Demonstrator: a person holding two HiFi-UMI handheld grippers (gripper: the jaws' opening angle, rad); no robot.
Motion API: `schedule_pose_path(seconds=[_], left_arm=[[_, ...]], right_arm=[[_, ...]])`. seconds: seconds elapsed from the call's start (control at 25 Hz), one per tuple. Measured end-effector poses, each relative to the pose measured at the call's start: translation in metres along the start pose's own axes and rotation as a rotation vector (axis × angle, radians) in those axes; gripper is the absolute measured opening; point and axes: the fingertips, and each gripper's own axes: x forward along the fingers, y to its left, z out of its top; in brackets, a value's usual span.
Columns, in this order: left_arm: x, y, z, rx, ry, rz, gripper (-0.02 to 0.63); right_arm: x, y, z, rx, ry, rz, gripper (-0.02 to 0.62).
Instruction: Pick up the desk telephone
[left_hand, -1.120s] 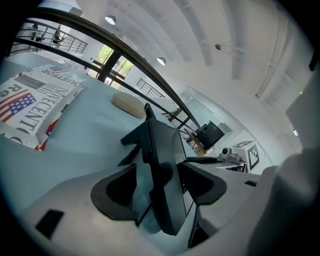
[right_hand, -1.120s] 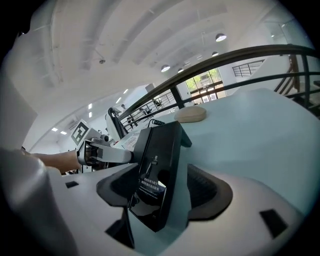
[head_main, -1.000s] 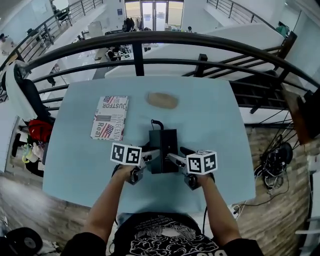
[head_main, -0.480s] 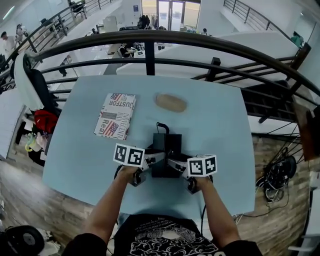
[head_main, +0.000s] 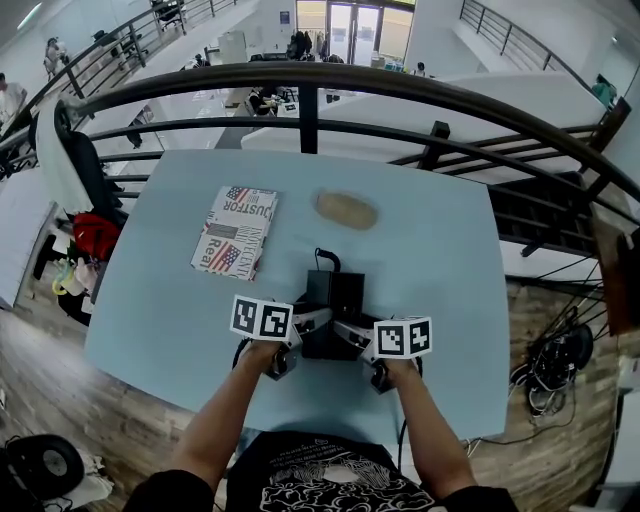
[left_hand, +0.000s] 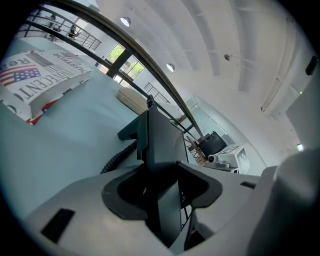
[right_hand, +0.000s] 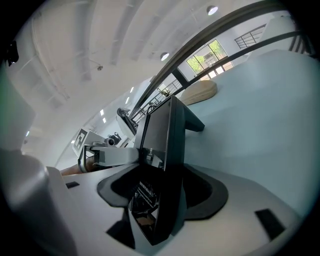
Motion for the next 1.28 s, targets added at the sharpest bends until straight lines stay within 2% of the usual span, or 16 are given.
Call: schedule_pose_path(seconds=[0.2, 0.44, 0.76, 1.28], left_arm=[[-0.002, -0.004, 0.002, 0.02, -0.038, 0.02, 0.199], [-0.011, -0.014, 0.014, 0.024, -0.097, 0.023, 0.198], [-0.039, -0.033, 0.043, 0.09, -0.183, 0.036, 0.198], [-0.108, -0.07, 0.093, 0.209, -0.307, -0.008, 0.198]], right_arm=[[-0.001, 0.002, 0.001, -0.002, -0.006, -0.014, 0.268], [-0.007, 0.012, 0.012, -0.001, -0.059, 0.001, 0.267], [-0.015, 0.044, 0.04, -0.079, -0.127, 0.011, 0.267], [-0.023, 0.121, 0.089, -0.231, -0.245, 0.007, 0.267]])
